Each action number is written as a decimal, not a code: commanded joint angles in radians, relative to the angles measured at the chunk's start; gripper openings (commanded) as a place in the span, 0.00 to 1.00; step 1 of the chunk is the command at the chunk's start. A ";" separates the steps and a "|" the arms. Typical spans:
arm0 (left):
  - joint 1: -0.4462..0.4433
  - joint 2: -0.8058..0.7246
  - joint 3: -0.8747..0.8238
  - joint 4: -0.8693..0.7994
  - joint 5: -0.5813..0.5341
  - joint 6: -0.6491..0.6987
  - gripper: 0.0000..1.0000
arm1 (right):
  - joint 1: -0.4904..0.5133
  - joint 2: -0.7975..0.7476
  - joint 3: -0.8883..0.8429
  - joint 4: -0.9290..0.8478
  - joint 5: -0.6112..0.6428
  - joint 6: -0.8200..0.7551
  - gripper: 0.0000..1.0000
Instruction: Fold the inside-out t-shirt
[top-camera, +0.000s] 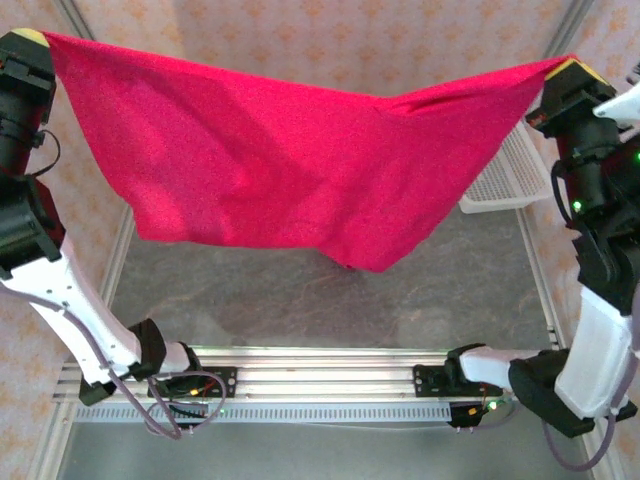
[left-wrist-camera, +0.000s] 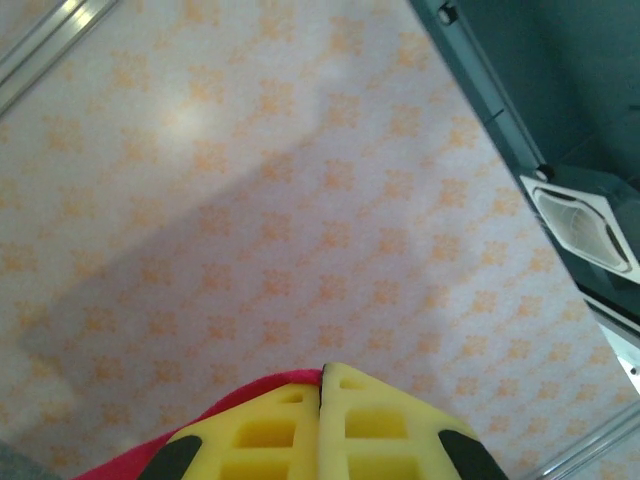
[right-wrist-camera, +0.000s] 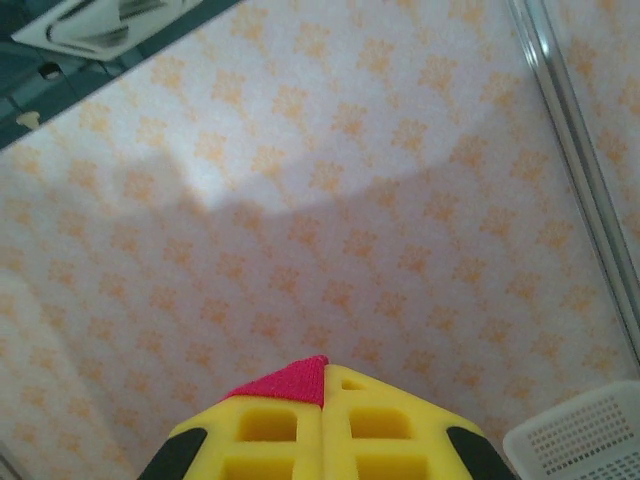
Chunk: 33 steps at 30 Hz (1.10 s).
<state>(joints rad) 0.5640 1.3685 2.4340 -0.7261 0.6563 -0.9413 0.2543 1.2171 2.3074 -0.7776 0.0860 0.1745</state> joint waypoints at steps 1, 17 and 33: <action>0.013 -0.032 0.018 0.034 -0.054 0.027 0.00 | -0.006 -0.028 0.014 0.053 0.027 -0.015 0.00; -0.114 0.122 -0.318 0.150 -0.007 0.062 0.00 | -0.006 0.239 -0.026 0.056 0.172 -0.110 0.00; -0.128 0.121 -0.352 0.134 -0.003 0.069 0.00 | -0.006 0.259 -0.037 0.037 0.140 -0.096 0.00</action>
<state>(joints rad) 0.4381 1.5261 2.0727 -0.6228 0.6655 -0.8982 0.2543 1.5204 2.2597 -0.7700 0.2134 0.0807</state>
